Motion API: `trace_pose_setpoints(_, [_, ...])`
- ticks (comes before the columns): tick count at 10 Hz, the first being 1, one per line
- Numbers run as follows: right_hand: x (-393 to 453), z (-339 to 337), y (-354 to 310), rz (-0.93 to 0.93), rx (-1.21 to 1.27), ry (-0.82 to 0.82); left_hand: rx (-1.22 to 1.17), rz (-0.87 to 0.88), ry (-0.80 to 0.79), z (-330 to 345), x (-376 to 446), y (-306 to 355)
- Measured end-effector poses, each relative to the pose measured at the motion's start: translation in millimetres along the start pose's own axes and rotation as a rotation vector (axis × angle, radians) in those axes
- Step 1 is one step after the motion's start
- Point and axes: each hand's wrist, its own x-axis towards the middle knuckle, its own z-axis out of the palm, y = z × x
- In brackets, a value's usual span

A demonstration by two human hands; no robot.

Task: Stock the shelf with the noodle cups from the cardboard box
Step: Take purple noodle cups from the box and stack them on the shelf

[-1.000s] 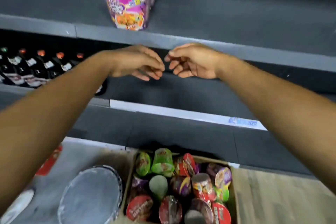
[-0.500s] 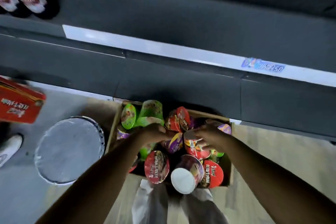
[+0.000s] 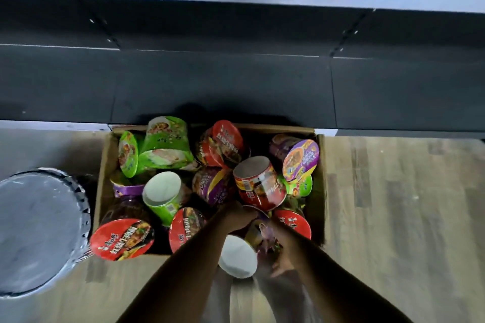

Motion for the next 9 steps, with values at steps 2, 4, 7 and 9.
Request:
trace_pose_setpoints(2, [23.2, -0.7, 9.5, 0.024, 0.119, -0.147, 0.099, -0.026, -0.076, 12.5, 2.3, 8.1])
trace_pose_setpoints(4, [-19.3, -4.9, -1.5, -0.017, 0.109, -0.068, 0.105, 0.043, -0.141, -15.1, -30.4, 25.2])
trace_pose_setpoints(7, [-166.7, -12.2, -24.2, -0.392, 0.117, -0.032, -0.183, -0.019, -0.08, -135.1, -153.4, 81.9])
trace_pose_setpoints(9, [-295.3, -14.7, -20.8, -0.567, 0.146, -0.139, -0.384, 0.166, -0.254, -219.7, -249.6, 110.3])
